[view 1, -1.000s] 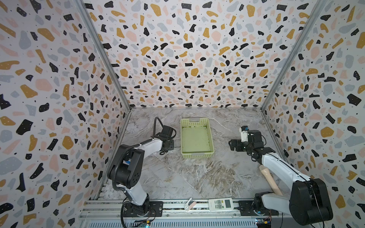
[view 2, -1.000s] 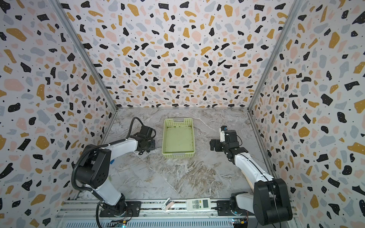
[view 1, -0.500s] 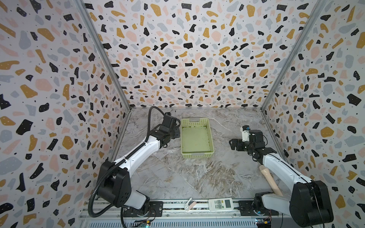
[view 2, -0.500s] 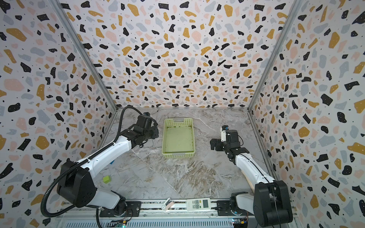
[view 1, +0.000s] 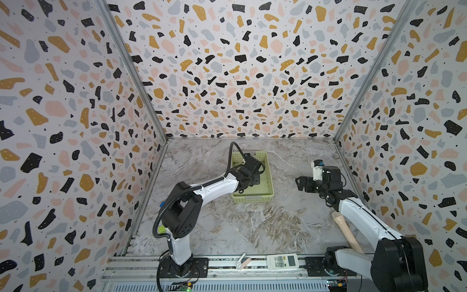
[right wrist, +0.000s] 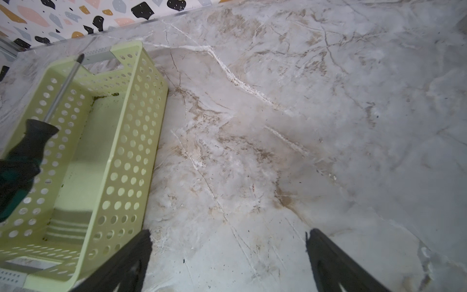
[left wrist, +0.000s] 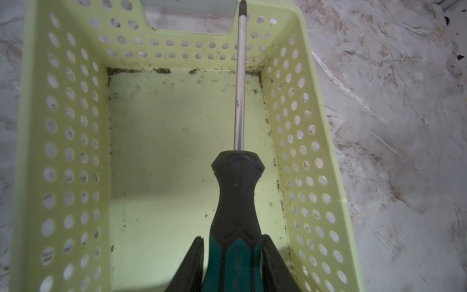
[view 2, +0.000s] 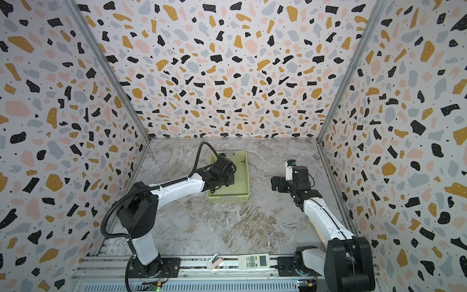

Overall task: Put the screwdriver in the bin
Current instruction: Place the screwdriver in the bin.

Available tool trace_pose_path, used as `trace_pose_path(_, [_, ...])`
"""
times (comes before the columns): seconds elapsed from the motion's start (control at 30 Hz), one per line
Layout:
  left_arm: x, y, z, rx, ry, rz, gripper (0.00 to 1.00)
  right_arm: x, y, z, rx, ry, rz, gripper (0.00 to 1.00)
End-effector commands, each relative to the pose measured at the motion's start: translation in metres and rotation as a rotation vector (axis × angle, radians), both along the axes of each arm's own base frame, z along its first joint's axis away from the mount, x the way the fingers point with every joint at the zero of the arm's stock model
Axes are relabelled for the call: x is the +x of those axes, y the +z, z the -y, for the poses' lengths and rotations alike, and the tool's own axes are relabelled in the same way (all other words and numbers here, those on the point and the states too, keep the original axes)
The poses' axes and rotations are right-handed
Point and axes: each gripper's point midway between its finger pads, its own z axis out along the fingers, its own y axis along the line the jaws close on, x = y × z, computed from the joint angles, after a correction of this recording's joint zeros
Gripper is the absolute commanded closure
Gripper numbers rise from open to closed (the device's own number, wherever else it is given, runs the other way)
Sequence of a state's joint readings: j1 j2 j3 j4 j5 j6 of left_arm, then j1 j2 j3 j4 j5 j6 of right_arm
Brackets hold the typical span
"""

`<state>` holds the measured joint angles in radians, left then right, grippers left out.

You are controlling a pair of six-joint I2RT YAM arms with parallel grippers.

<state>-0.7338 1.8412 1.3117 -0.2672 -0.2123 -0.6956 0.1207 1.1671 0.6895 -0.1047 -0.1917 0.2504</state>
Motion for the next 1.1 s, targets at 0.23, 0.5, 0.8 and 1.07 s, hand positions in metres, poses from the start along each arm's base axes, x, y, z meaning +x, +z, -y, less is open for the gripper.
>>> trace_pose_path(0.23, [0.021,-0.006,0.0,0.004,0.059,0.058,0.73,-0.002,0.007,0.006,0.02,-0.012,0.016,0.02])
trace_pose_path(0.5, [0.021,-0.026,0.001,0.022,0.047,0.036,0.69,-0.004,0.004,0.007,0.027,-0.011,0.007,0.02])
trace_pose_path(0.8, [0.021,-0.041,0.002,0.039,0.041,0.016,0.52,-0.006,0.002,0.009,0.023,-0.016,0.002,0.02])
trace_pose_path(1.07, [0.023,-0.038,0.005,0.034,0.033,0.019,0.48,-0.005,0.003,0.01,0.02,-0.017,0.005,0.02])
